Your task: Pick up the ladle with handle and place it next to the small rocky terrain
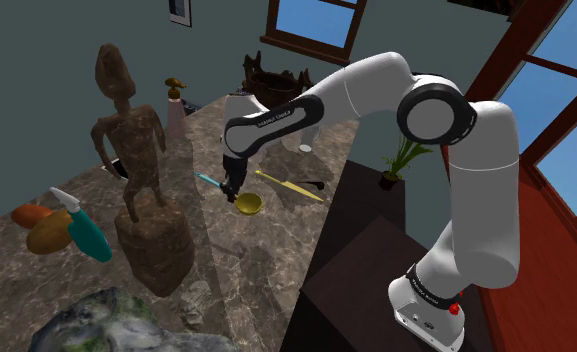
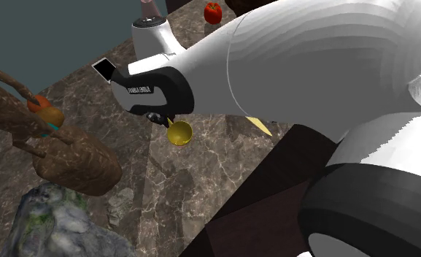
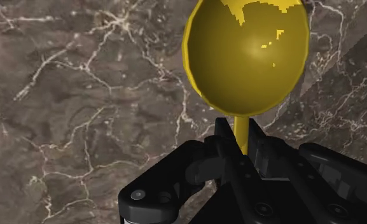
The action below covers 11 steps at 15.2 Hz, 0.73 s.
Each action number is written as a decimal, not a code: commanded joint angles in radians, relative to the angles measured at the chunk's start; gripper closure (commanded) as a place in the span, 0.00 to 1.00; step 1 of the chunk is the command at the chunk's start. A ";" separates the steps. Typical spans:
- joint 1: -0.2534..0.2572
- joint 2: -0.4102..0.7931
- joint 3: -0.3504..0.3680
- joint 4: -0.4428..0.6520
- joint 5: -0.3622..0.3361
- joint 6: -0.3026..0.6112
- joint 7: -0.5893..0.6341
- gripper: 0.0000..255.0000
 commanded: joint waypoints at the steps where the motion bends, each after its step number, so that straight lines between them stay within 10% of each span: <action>1: -0.001 -0.014 0.001 0.004 0.000 -0.018 0.002 1.00; 11: 0.053 -0.088 0.025 -0.039 0.004 -0.037 0.083 1.00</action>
